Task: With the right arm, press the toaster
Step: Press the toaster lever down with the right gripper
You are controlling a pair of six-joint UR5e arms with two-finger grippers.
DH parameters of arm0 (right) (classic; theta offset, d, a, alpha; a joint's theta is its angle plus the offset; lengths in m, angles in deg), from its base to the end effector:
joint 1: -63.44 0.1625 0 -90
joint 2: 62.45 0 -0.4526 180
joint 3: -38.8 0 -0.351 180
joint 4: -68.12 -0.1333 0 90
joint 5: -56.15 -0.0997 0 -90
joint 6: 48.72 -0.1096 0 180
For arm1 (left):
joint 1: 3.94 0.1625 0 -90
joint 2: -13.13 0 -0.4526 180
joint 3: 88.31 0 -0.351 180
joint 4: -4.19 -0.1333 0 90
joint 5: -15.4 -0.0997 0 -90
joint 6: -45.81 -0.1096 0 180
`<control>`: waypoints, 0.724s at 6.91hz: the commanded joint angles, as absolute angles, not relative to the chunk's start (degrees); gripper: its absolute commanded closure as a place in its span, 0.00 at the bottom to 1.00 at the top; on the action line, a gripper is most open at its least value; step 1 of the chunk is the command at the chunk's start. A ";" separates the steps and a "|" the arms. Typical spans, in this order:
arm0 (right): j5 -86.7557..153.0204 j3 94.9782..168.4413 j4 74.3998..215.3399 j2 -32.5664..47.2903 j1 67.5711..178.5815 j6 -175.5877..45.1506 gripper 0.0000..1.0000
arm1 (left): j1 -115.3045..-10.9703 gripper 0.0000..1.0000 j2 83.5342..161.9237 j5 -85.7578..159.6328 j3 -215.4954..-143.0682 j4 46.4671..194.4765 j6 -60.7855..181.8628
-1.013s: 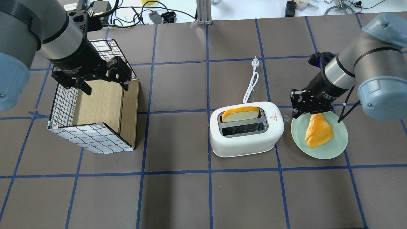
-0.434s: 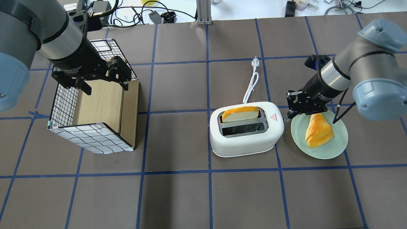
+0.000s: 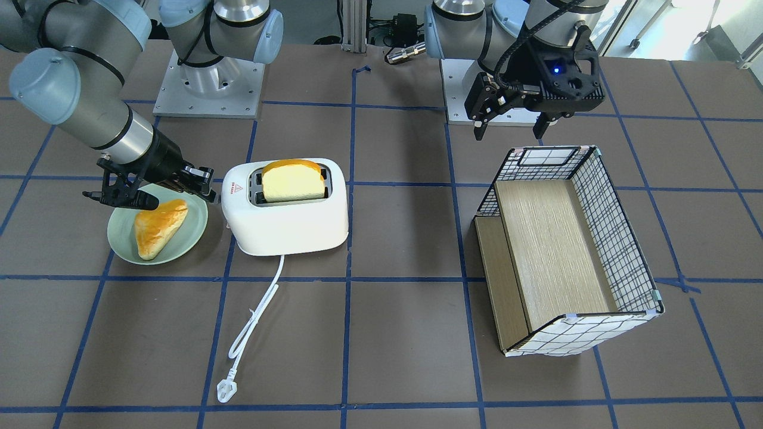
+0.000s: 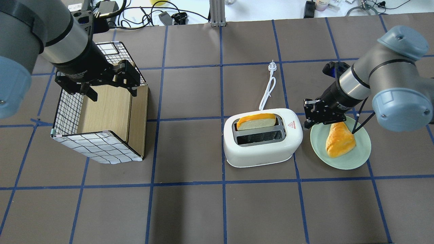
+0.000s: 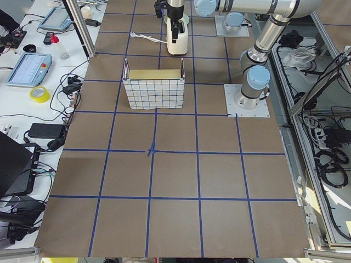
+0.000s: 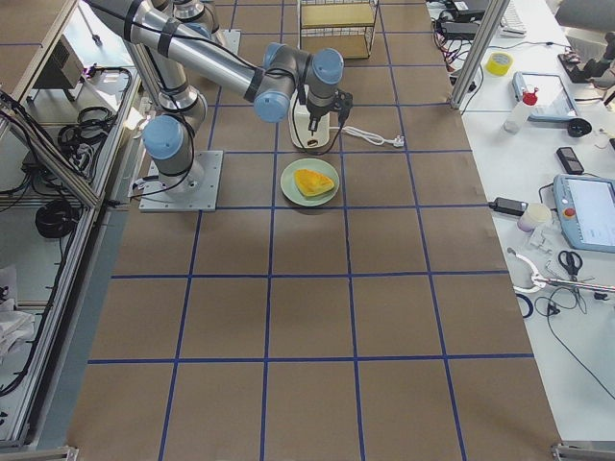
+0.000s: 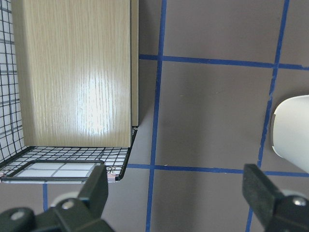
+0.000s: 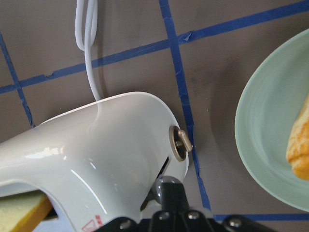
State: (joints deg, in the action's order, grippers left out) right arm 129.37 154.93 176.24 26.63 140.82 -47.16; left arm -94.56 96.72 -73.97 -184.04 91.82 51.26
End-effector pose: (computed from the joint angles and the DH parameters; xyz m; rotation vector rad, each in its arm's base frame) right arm 0.0731 -0.4284 0.3363 0.3049 2.8112 0.1676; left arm -0.1389 -0.4044 0.5123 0.1313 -3.1240 0.0822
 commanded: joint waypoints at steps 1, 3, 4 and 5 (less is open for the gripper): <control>129.37 156.48 178.86 25.89 140.79 -47.14 1.00 | -94.56 0.00 96.72 -73.98 -184.11 91.82 51.26; 129.37 156.66 179.91 25.27 140.88 -47.14 1.00 | -94.56 0.00 96.72 -73.98 -184.11 91.82 51.26; 128.67 156.84 180.09 24.92 140.79 -47.14 1.00 | -94.56 0.00 96.72 -73.98 -184.11 91.82 51.26; 128.14 156.84 180.27 24.74 140.88 -46.96 1.00 | -94.56 0.00 96.72 -73.98 -184.03 91.82 51.26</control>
State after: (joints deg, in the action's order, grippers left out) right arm 128.75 156.76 179.97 25.03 140.84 -47.09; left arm -94.56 96.72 -73.98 -184.09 91.82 51.26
